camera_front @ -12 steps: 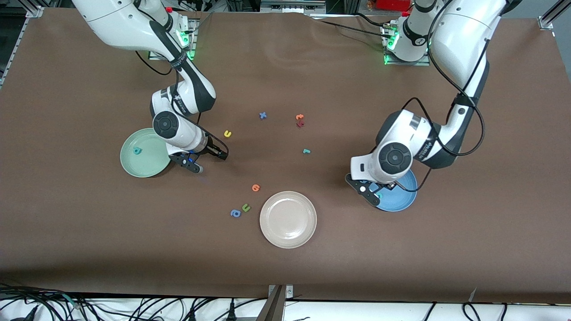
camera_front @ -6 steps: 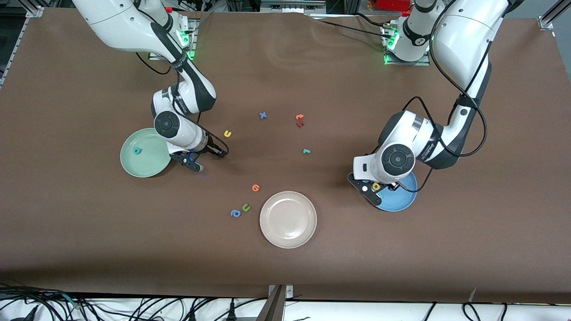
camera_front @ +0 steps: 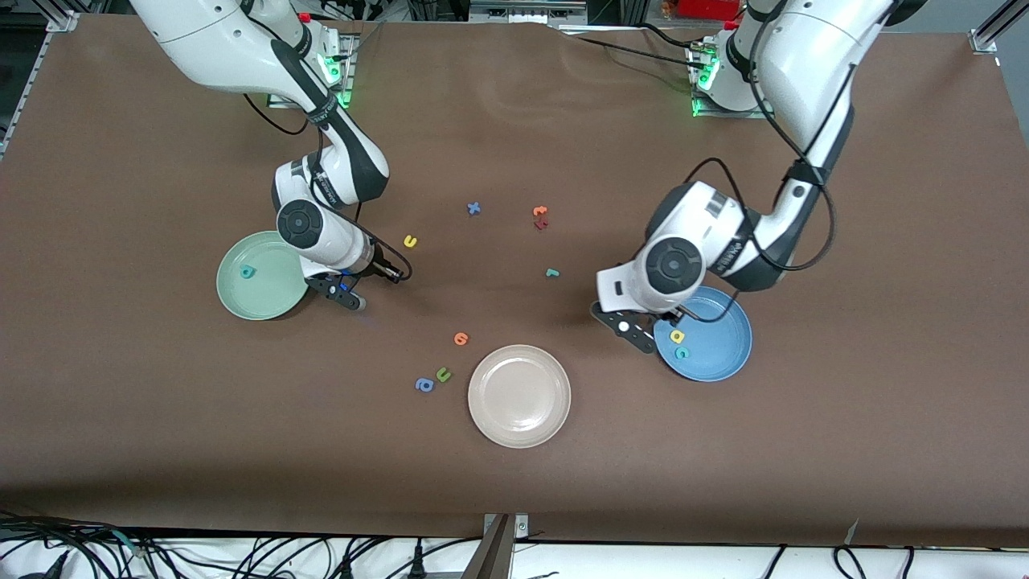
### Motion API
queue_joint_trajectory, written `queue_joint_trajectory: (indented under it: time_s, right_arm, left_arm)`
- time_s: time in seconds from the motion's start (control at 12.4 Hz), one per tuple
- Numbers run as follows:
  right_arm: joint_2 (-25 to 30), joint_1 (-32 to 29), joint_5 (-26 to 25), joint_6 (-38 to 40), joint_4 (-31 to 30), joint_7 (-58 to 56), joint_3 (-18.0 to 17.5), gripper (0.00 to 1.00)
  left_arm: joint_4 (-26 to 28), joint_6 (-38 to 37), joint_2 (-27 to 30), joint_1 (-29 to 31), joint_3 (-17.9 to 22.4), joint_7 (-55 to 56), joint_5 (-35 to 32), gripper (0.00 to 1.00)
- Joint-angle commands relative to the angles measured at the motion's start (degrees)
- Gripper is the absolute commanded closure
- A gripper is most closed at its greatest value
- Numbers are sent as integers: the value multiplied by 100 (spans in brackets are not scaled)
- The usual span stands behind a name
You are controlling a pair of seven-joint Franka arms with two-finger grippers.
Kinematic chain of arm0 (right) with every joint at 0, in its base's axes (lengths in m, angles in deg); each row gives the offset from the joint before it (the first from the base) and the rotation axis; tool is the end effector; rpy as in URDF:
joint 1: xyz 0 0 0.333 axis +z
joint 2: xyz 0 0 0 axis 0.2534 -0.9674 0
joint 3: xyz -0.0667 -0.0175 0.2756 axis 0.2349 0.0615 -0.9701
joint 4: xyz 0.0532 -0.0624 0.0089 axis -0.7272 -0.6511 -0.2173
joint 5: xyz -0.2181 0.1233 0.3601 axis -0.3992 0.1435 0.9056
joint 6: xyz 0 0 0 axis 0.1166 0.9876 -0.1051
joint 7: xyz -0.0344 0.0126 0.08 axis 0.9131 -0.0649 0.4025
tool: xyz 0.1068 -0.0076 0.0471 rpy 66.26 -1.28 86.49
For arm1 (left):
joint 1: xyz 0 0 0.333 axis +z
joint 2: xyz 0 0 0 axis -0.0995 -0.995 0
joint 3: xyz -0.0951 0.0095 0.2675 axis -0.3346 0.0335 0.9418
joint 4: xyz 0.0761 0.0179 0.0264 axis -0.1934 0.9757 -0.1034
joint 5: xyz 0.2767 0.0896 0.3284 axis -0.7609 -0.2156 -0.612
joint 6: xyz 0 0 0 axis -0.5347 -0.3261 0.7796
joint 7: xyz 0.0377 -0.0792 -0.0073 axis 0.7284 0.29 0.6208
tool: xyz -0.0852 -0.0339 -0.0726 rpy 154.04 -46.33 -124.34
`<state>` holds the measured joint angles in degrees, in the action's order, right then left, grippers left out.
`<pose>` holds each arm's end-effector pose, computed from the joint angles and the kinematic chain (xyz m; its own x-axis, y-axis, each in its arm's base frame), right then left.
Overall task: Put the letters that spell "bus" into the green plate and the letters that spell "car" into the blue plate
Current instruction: 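Drop the yellow letters into the blue and green plates with both grippers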
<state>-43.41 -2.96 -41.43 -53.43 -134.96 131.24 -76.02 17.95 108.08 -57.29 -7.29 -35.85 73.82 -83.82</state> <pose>0.5285 0.2476 0.0964 0.8592 -0.4825 -0.1701 -0.4921 -0.8703 -0.0170 0.6136 -0.3302 0.2015 0.8163 -0.5417 -0.2005 -0.5476 -0.8362 0.0297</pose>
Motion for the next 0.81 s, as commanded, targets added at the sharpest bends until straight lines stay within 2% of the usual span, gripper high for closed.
queue_joint_trajectory:
  time_s: [0.0, 0.16, 0.32, 0.48, 0.56, 0.73]
  right_arm:
    - [-70, 7, 30, -98, -30, 17, -9, 80]
    - [131, -11, 30, 59, 31, -71, 35, 80]
    - [465, -20, -23, 1239, 494, -254, 262, 80]
    - [615, -28, -5, 2647, 1136, -964, 683, 80]
    - [633, -29, 21, 3001, 1295, -1438, 912, 80]
    - [660, -37, 21, 3137, 1236, -2492, 1439, 80]
  left_arm:
    - [55, 360, -173, -324, 28, 969, 115, 0]
    - [230, 746, -305, -623, 37, 1847, 28, 0]
    - [703, 1394, -297, -642, 46, 2054, 27, 0]
    - [846, 1871, -305, -712, 46, 2071, 27, 3]
    - [820, 1951, -323, -895, 46, 2185, 27, 3]
    - [794, 1961, -314, -1141, 46, 2553, 27, 3]
